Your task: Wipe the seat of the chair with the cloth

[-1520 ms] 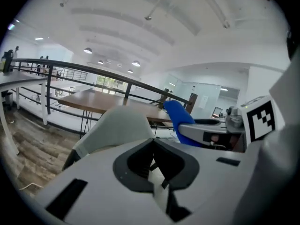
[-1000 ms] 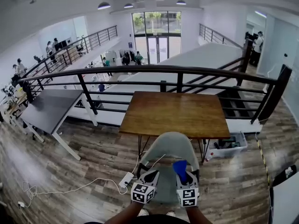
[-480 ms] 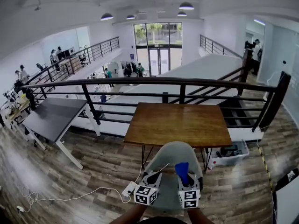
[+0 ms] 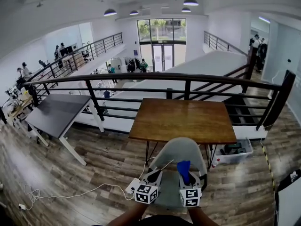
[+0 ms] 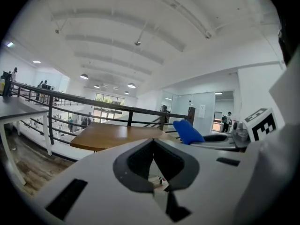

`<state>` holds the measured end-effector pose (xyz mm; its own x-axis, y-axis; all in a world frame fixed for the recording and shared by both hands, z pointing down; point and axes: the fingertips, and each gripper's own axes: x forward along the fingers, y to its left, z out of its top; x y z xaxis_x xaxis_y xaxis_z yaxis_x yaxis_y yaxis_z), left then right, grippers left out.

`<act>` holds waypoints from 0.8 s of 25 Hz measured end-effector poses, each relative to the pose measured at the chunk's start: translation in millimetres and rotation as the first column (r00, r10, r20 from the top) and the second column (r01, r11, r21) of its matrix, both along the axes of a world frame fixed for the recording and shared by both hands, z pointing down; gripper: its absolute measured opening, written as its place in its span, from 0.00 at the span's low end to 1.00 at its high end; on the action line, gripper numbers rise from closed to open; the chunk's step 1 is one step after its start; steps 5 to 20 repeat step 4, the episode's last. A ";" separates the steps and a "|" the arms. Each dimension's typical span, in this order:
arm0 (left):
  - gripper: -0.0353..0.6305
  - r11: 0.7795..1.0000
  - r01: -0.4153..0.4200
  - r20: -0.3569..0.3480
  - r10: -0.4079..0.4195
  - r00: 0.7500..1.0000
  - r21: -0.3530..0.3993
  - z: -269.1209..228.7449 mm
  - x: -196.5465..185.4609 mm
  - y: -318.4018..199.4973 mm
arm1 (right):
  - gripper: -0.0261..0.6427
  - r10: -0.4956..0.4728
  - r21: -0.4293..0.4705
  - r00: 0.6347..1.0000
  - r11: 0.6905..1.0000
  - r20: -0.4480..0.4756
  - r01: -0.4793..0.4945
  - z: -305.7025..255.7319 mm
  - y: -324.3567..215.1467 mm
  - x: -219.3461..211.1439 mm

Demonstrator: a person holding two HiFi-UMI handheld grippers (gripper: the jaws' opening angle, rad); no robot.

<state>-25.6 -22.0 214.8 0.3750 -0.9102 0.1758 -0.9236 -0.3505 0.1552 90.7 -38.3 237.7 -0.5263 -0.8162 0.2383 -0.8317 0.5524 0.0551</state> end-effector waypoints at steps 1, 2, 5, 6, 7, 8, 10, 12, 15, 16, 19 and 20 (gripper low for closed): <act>0.06 1.000 0.003 -0.006 -0.003 1.000 -0.002 1.2 -3.1 1.1 | 0.23 -0.004 0.000 1.000 1.000 -0.001 0.004 1.5 1.6 -3.3; 0.06 1.000 0.008 -0.013 -0.008 1.000 -0.005 2.6 -6.5 2.3 | 0.23 -0.008 -0.001 1.000 1.000 -0.002 0.008 3.6 3.1 -6.3; 0.06 1.000 0.018 -0.025 -0.018 1.000 -0.013 5.7 -13.1 4.9 | 0.23 -0.015 -0.005 1.000 1.000 -0.005 0.015 8.8 6.0 -11.4; 0.06 1.000 0.018 -0.025 -0.018 1.000 -0.013 5.7 -13.1 4.9 | 0.23 -0.015 -0.005 1.000 1.000 -0.005 0.015 8.8 6.0 -11.4; 0.06 1.000 0.018 -0.025 -0.018 1.000 -0.013 5.7 -13.1 4.9 | 0.23 -0.015 -0.005 1.000 1.000 -0.005 0.015 8.8 6.0 -11.4; 0.06 1.000 0.018 -0.025 -0.018 1.000 -0.013 5.7 -13.1 4.9 | 0.23 -0.015 -0.005 1.000 1.000 -0.005 0.015 8.8 6.0 -11.4; 0.06 1.000 0.018 -0.025 -0.018 1.000 -0.013 5.7 -13.1 4.9 | 0.23 -0.015 -0.005 1.000 1.000 -0.005 0.015 8.8 6.0 -11.4; 0.06 1.000 0.018 -0.025 -0.018 1.000 -0.013 5.7 -13.1 4.9 | 0.23 -0.015 -0.005 1.000 1.000 -0.005 0.015 8.8 6.0 -11.4; 0.06 1.000 0.018 -0.025 -0.018 1.000 -0.013 5.7 -13.1 4.9 | 0.23 -0.015 -0.005 1.000 1.000 -0.005 0.015 8.8 6.0 -11.4; 0.06 1.000 0.018 -0.025 -0.018 1.000 -0.013 5.7 -13.1 4.9 | 0.23 -0.015 -0.005 1.000 1.000 -0.005 0.015 8.8 6.0 -11.4; 0.06 1.000 0.018 -0.025 -0.018 1.000 -0.013 5.7 -13.1 4.9 | 0.23 -0.015 -0.005 1.000 1.000 -0.005 0.015 8.8 6.0 -11.4; 0.06 1.000 0.018 -0.025 -0.018 1.000 -0.013 5.7 -13.1 4.9 | 0.23 -0.015 -0.005 1.000 1.000 -0.005 0.015 8.8 6.0 -11.4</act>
